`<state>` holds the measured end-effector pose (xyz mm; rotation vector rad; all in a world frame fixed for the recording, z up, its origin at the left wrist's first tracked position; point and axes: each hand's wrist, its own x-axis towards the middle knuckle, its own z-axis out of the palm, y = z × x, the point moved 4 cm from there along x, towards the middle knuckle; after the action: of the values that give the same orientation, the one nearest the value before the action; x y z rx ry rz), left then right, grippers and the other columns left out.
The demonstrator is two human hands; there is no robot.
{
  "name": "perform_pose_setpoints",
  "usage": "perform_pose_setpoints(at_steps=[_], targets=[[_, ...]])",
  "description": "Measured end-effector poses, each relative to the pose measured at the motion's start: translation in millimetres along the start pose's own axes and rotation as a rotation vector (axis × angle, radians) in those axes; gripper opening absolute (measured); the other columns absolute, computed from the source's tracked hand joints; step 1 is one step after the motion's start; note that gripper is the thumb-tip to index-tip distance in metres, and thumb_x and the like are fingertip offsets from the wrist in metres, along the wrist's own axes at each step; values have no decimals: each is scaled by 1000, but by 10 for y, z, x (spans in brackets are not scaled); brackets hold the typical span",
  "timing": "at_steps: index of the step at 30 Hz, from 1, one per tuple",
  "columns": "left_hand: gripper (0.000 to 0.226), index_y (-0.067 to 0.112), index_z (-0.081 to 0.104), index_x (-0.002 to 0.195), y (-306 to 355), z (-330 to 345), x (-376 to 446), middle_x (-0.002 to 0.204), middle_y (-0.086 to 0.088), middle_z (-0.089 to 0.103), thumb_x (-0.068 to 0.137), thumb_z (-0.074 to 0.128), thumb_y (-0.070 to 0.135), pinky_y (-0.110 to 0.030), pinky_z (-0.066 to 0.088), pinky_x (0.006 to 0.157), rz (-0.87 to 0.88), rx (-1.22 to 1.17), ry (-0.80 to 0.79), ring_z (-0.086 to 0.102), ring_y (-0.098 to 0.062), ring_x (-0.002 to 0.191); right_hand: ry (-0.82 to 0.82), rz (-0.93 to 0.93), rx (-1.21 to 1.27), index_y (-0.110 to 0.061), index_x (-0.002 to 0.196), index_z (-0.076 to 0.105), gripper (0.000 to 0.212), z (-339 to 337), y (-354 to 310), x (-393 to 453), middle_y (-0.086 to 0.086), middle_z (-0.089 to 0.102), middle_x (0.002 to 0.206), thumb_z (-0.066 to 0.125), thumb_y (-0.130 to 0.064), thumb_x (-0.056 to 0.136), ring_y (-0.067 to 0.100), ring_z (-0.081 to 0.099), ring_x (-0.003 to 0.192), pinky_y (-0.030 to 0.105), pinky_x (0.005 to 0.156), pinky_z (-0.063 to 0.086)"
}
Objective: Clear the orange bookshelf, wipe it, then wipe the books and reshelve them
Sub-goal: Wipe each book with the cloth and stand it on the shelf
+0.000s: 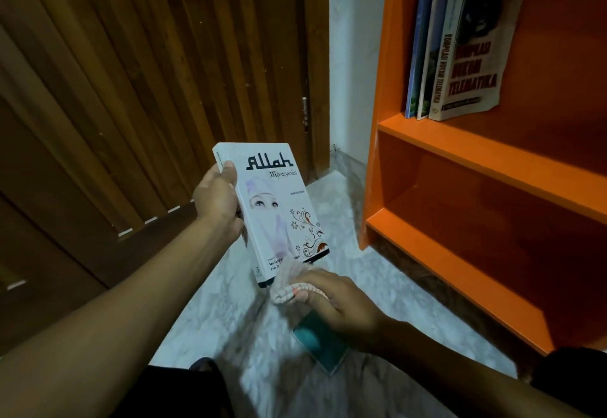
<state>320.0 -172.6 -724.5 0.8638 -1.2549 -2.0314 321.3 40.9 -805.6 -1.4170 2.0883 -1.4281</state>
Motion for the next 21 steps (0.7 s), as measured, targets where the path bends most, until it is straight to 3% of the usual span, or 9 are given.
perform_pose_setpoints(at_steps=[4,7,9,12,15,17,19,21], targets=[[20,22,66,117,74,7,-28,109,-7,77,103,53,25,-62,55,89,78,43,-56,74,-31,99,-45,296,7,-28,111,63,28,12,265,-45,-10,70,107,45,-46,101,9,64,102,36,91,52],[21,24,65,118,117,47,-93,110,-5,77,105,49,27,-57,57,88,137,154,-170,74,-28,99,113,489,145,-25,100,61,19,-168,344,-17,-5,63,94,46,-37,103,11,62,87,24,73,48],[22,25,64,119,118,71,-130,108,-6,77,105,48,29,-53,59,85,149,226,-242,75,-28,97,236,546,262,-19,107,58,19,-344,334,34,-3,59,90,49,-35,102,2,59,72,14,58,41],[25,21,64,123,100,131,-179,112,-12,75,105,48,26,-47,60,81,133,263,-361,74,-31,99,263,570,345,-27,127,49,36,-535,343,108,-10,57,107,58,-42,96,-2,57,86,16,66,43],[30,19,61,130,81,227,-281,114,-11,75,104,48,23,-42,62,78,111,280,-460,73,-31,101,221,559,533,-27,133,52,55,-619,368,161,-1,67,123,68,-46,83,15,70,103,36,87,56],[29,21,62,129,83,282,-344,113,-11,75,103,48,24,-43,62,80,120,306,-502,73,-31,101,187,516,623,-24,129,58,46,-645,331,177,-3,71,122,69,-37,86,16,71,106,35,88,57],[30,24,61,131,108,308,-383,114,-10,75,103,48,27,-45,61,83,139,329,-528,72,-32,102,202,499,664,-22,125,61,34,-677,275,183,-6,73,118,65,-28,92,13,71,103,27,80,58],[34,26,57,135,151,329,-420,116,-8,74,103,48,30,-49,60,85,147,337,-552,72,-31,104,235,489,705,-21,126,61,31,-732,240,184,-2,73,119,62,-25,95,18,72,104,30,79,58]])
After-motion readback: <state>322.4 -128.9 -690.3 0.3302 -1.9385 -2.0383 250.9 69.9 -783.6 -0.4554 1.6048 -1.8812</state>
